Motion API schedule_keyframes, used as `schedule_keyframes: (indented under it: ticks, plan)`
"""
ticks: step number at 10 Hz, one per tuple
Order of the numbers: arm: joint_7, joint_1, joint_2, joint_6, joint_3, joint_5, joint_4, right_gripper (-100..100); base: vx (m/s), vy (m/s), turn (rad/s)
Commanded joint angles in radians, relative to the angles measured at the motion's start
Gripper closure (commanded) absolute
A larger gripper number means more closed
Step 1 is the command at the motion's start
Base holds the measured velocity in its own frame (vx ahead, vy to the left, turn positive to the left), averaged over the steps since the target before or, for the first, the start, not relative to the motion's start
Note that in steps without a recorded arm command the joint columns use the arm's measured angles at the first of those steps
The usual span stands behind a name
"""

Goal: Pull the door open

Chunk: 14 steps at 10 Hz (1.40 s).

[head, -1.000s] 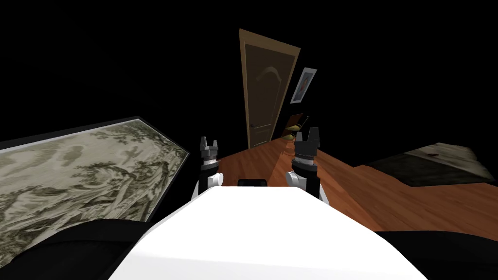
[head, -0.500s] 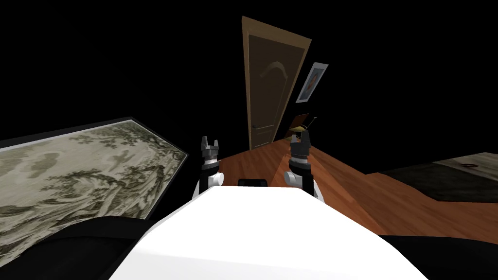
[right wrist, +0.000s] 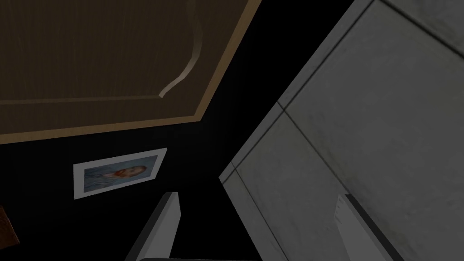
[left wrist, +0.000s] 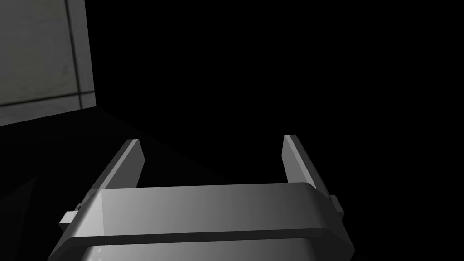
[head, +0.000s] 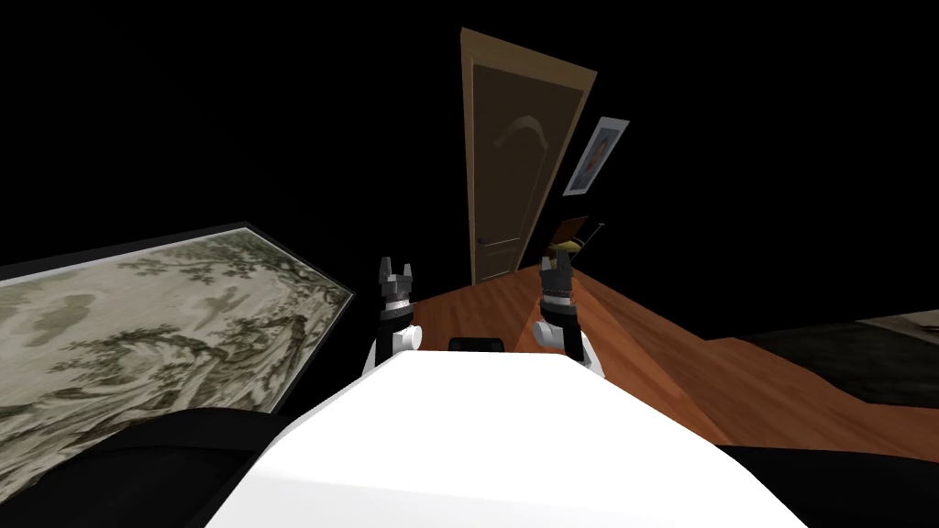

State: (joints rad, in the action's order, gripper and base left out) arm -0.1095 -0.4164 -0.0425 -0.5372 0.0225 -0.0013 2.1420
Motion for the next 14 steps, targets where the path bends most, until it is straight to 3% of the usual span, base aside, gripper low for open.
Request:
schedule_keyframes:
  ticks: [1,13,14]
  plan:
    - [0.009,0.008,-0.008,-0.018,-0.007,0.001,-0.046,-100,0.104,-0.003,0.059]
    - [0.091,0.135,-0.085,-0.046,-0.032,0.000,-0.375,-100,0.098,-0.012,0.060]
    - [0.091,0.135,-0.085,-0.046,-0.032,0.000,-0.379,-100,0.054,-0.012,0.026]
